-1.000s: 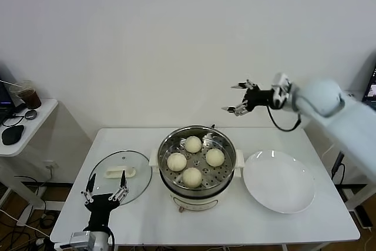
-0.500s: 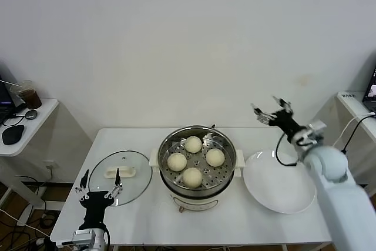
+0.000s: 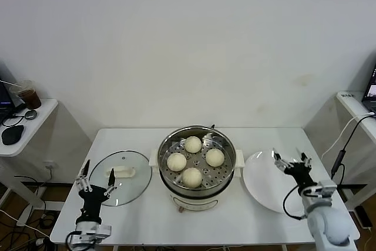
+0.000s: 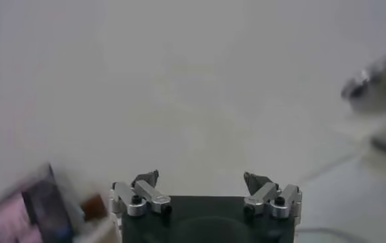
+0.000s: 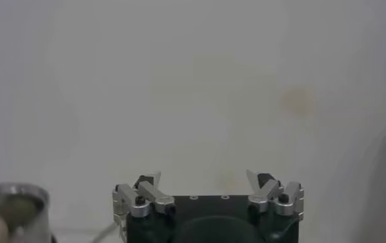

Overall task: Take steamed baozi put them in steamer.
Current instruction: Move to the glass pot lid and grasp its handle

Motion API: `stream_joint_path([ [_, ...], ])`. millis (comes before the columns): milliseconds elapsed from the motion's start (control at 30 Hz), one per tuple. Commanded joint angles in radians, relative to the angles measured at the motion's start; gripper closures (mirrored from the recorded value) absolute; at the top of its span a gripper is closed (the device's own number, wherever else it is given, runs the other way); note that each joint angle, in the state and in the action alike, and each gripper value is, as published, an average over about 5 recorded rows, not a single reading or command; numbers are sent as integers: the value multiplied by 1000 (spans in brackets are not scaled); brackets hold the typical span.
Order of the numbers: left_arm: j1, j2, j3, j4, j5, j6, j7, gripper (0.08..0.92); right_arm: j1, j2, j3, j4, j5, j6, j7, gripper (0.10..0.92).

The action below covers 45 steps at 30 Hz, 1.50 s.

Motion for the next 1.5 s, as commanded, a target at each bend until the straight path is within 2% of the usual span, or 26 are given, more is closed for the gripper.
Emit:
stream_joint_path([
  [33, -26, 264, 79, 76, 664, 22, 89, 177, -135, 66, 30, 20, -49, 21, 43, 203],
  [67, -42, 261, 79, 98, 668, 7, 90, 177, -135, 67, 25, 17, -53, 23, 42, 203],
  [133, -78, 241, 73, 165, 655, -24, 35, 177, -137, 70, 18, 13, -60, 26, 40, 203],
  [267, -103, 201, 81, 248, 612, 12, -42, 177, -139, 72, 12, 8, -66, 23, 31, 203],
  [467, -133, 177, 116, 281, 598, 110, -16, 177, -127, 75, 9, -13, -78, 25, 30, 203],
  [700, -242, 134, 130, 388, 586, 167, -44, 177, -125, 93, -5, -19, -100, 24, 22, 203],
  [1500, -351, 123, 159, 516, 570, 185, -4, 177, -108, 111, 6, -61, -79, 27, 18, 203],
])
